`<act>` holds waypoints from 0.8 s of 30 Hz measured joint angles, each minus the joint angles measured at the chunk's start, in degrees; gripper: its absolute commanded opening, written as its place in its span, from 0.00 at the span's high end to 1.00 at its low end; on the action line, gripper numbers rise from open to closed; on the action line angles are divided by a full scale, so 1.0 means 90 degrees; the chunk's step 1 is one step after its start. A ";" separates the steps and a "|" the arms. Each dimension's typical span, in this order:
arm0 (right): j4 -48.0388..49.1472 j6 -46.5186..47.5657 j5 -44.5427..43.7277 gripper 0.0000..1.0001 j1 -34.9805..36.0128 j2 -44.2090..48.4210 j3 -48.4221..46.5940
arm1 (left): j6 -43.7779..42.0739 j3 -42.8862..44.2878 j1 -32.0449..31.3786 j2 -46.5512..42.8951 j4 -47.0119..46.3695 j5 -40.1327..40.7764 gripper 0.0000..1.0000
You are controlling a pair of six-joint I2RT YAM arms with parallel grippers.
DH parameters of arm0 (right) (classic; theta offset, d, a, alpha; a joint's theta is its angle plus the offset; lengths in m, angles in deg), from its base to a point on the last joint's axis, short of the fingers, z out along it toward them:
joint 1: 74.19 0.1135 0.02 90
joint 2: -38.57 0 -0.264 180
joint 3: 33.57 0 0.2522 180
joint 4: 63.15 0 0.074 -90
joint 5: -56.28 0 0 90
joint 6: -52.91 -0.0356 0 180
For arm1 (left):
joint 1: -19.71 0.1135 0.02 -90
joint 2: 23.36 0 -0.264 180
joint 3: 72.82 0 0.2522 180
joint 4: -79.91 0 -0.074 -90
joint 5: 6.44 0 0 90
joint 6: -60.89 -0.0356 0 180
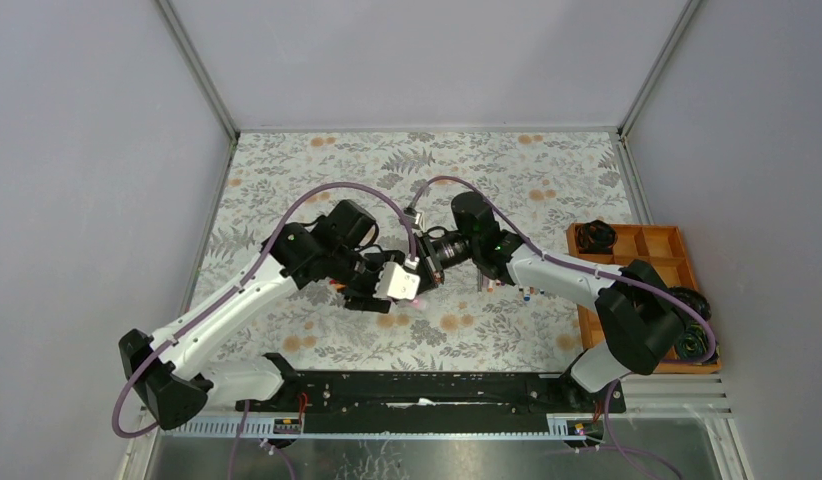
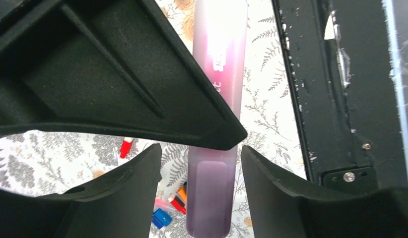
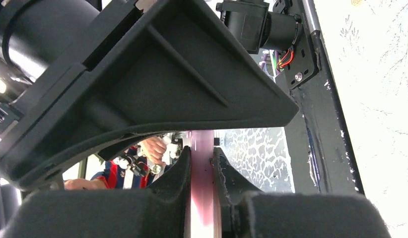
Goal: Open the pen caps
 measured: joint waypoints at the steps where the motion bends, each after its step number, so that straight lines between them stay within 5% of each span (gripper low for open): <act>1: 0.0000 -0.0066 -0.0007 1.00 0.0000 0.0000 0.0000 | 0.0007 -0.0007 -0.0049 -0.0002 -0.0039 0.0136 0.36; 24: -0.0784 -0.0619 -0.0335 1.00 0.0002 -0.0287 -0.0539 | -0.0189 -0.0563 -0.1018 -0.1190 -0.0578 0.1902 0.47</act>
